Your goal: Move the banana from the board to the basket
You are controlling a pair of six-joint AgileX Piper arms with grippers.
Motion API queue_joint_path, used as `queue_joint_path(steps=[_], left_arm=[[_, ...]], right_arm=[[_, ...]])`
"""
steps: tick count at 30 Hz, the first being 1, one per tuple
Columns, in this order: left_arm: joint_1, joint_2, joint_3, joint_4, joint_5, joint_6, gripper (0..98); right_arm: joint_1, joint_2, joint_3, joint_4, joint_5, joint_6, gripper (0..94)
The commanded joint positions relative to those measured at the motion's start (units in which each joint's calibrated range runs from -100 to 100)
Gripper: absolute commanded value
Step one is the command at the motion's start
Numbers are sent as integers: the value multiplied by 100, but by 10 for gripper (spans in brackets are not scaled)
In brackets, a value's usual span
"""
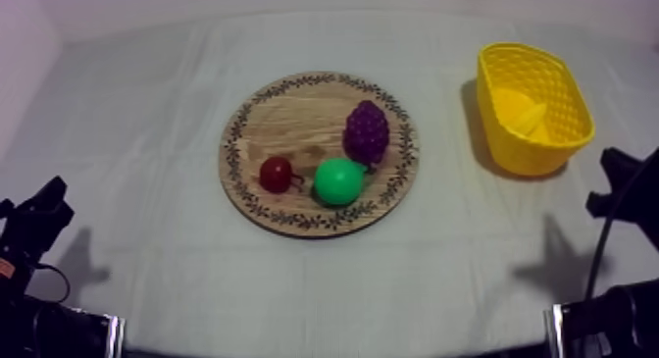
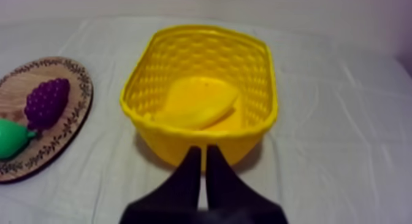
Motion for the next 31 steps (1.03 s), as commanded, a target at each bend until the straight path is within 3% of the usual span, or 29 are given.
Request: queue_joint_path(steps=[1, 10, 12, 16, 19, 31], left_arm=[[-1, -3, 3, -1, -2, -1, 1], [-1, -3, 3, -1, -2, -3, 1], [-1, -3, 3, -1, -2, -2, 1], [-1, -3, 3, -1, -2, -1, 1], [-1, -3, 3, -1, -2, -1, 1], [-1, -3, 3, -1, -2, -1, 1]], right_arm=[[-15, -377, 312, 125, 223, -229, 6], [52, -548, 314, 230, 819, -655, 15], [84, -552, 358, 300, 747, -472, 13], [172, -555, 475, 325, 265, 443, 6], [195, -561, 499, 329, 155, 808, 4], [207, -564, 512, 330, 99, 456, 3]])
